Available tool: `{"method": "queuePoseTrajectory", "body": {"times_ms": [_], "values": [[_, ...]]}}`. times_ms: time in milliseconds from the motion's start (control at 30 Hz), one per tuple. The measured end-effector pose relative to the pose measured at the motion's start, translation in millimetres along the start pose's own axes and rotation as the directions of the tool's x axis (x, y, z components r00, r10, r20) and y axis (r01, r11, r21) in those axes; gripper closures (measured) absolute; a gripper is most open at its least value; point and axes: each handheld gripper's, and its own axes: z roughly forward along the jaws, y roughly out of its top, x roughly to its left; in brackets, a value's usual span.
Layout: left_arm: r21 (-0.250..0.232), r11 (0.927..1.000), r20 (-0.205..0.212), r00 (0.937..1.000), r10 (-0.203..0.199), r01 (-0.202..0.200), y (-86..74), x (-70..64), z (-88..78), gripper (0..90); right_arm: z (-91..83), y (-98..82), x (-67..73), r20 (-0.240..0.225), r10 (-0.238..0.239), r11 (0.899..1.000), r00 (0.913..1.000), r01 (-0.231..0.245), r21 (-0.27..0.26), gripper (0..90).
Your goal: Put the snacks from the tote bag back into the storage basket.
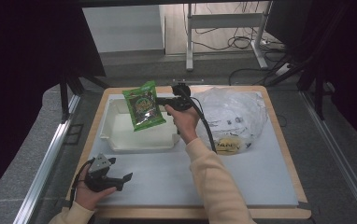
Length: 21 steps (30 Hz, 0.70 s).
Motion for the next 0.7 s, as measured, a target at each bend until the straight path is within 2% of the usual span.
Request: {"method": "queuePoseTrajectory", "body": {"times_ms": [400, 700], "values": [[-0.005, 1.0000, 0.000, 1.0000, -0.001, 0.001, 0.1, -0.4, -0.8, 8.8, 16.9, -4.3, 8.9, -0.010, 0.001, 1.000, 1.0000, -0.001, 0.021, 89.6], [-0.004, 1.0000, -0.001, 1.0000, -0.001, 0.001, 0.3, -0.2, -0.8, 8.8, 29.3, -7.3, 13.1, 0.006, -0.006, 0.999, 1.0000, 0.006, 0.037, 89.6]]}}
